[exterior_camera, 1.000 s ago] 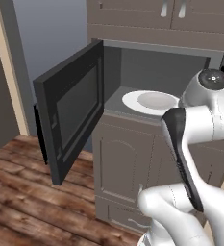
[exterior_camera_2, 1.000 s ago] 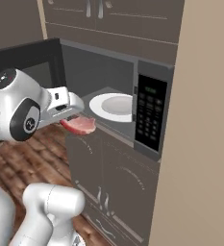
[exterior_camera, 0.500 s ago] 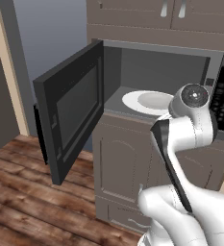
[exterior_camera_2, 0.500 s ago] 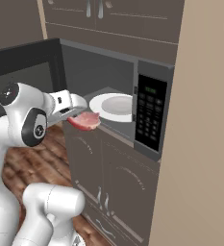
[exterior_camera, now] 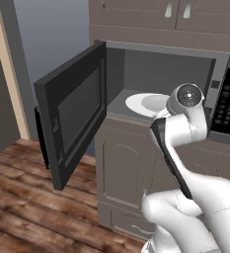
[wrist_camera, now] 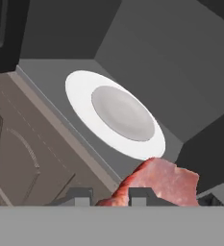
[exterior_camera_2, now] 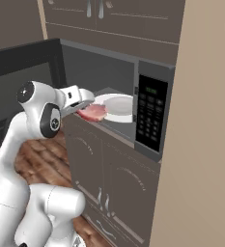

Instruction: Transport the steak from the fridge to the microwave and turn on the microwave.

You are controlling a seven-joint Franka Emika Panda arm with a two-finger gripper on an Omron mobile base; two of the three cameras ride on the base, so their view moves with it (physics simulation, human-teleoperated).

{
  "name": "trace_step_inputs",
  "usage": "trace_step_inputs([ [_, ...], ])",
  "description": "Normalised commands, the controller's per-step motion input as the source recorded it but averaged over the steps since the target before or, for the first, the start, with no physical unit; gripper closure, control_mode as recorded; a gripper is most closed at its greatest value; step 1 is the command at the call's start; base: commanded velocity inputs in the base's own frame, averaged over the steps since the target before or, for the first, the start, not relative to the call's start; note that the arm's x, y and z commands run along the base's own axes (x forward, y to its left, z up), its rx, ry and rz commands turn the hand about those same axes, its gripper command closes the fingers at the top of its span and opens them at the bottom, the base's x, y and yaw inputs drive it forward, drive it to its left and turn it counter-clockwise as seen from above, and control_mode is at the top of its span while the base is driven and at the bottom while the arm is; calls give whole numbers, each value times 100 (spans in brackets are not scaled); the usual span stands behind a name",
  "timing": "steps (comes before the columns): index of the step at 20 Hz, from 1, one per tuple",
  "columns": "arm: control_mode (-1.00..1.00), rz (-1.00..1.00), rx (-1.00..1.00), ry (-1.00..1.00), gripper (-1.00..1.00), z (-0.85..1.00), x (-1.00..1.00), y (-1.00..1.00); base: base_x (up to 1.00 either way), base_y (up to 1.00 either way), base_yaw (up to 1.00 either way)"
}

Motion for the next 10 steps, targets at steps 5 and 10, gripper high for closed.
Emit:
trace_step_inputs([
  [5, -100, 0, 0, 3, 100, -2, 68, -8, 0, 0, 0],
  [10, -100, 0, 0, -5, 100, -41, 34, -4, 0, 0, 0],
])
